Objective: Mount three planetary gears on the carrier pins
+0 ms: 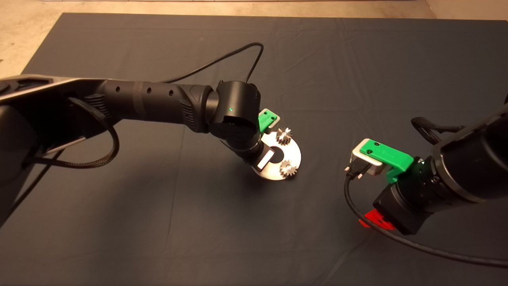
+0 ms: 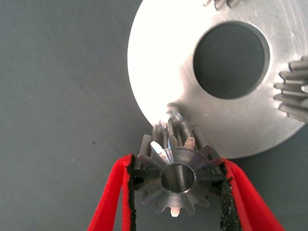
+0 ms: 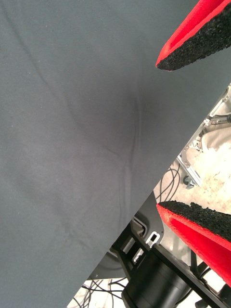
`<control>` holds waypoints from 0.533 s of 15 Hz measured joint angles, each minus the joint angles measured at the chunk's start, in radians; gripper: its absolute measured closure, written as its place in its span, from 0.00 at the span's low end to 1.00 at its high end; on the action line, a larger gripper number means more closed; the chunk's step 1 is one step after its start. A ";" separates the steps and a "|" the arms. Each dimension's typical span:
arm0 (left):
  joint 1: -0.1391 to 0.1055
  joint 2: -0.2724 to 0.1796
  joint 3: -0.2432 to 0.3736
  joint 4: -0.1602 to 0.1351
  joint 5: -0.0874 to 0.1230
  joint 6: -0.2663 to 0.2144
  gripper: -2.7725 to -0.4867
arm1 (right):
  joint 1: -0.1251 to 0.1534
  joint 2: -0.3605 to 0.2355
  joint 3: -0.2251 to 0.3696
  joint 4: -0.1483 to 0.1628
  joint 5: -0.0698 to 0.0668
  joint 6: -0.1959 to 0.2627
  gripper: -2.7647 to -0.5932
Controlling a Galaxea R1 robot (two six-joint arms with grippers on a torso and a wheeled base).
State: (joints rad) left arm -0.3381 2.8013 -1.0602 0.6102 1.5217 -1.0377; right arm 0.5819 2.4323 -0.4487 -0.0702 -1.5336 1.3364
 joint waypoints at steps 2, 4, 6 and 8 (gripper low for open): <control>0.000 0.000 -0.005 0.012 0.000 0.002 0.86 | 0.000 0.000 0.000 0.000 0.000 0.000 0.35; 0.000 0.000 -0.011 0.017 -0.001 0.003 0.86 | 0.000 0.001 0.000 0.000 0.000 0.000 0.35; 0.000 0.003 -0.026 0.025 -0.002 0.006 0.86 | 0.000 0.004 0.000 0.000 0.000 0.000 0.35; 0.000 0.003 -0.031 0.025 -0.017 0.007 0.86 | 0.000 0.006 0.000 0.000 0.000 0.000 0.35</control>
State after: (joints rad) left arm -0.3381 2.8047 -1.0911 0.6353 1.5051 -1.0304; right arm 0.5821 2.4385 -0.4487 -0.0702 -1.5336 1.3368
